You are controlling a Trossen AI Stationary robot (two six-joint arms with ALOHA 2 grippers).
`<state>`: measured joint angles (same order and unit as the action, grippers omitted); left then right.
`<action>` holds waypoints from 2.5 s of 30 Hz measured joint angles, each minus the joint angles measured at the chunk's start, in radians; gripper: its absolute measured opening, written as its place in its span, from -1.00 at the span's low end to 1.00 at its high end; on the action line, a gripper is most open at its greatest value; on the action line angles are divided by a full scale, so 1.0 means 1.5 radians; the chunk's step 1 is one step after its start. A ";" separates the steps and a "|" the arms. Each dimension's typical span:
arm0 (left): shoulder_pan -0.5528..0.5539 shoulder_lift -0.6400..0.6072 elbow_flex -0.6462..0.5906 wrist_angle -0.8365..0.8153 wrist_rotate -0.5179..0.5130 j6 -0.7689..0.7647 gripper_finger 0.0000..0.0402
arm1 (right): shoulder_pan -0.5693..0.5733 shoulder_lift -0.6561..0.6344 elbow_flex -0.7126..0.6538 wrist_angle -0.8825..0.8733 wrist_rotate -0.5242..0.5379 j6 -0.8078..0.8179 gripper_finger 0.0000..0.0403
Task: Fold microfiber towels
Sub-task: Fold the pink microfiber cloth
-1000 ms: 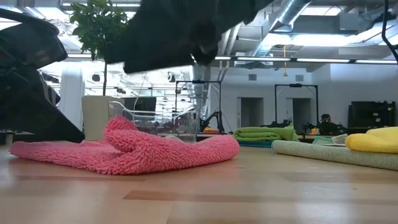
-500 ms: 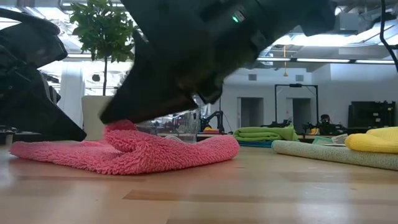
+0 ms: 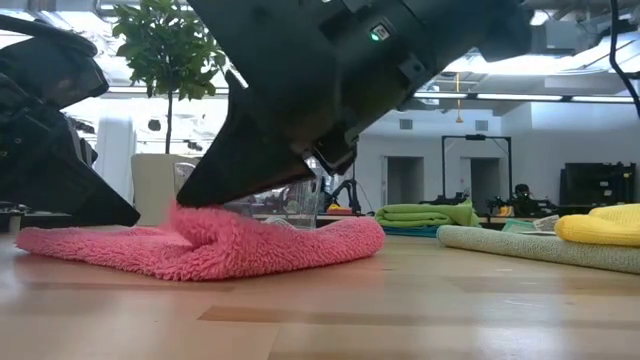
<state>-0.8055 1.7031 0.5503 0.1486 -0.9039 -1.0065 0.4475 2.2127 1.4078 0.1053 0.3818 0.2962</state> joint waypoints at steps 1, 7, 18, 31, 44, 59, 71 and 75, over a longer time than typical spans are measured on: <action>0.000 0.000 0.000 0.000 0.000 0.000 -1.00 | -0.004 0.000 0.004 0.000 -0.010 -0.007 -0.88; 0.000 0.000 0.000 0.000 0.000 0.000 -1.00 | -0.021 -0.001 0.048 0.000 -0.029 -0.041 -0.87; 0.000 0.000 0.000 0.000 0.001 0.000 -1.00 | -0.043 0.000 0.063 0.006 -0.064 -0.058 -0.87; 0.008 0.000 0.000 -0.003 0.006 0.013 -1.00 | -0.056 0.008 0.063 0.086 -0.127 -0.074 -0.91; 0.015 0.000 0.000 -0.007 0.026 0.013 -1.00 | -0.060 0.067 0.072 0.080 -0.135 -0.060 -0.85; 0.015 -0.118 0.000 -0.122 0.033 0.038 -1.00 | -0.050 0.003 0.071 0.014 -0.064 -0.108 -0.18; -0.053 -0.076 0.001 0.189 -0.153 0.158 -1.00 | -0.040 0.001 -0.072 0.149 0.046 -0.028 -0.31; -0.028 0.045 0.053 0.234 -0.107 0.187 -1.00 | -0.026 0.001 -0.081 0.183 0.045 -0.023 -0.39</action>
<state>-0.8480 1.7702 0.6302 0.4989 -1.0651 -0.7260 0.4087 2.2139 1.2863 0.3805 0.4486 0.2615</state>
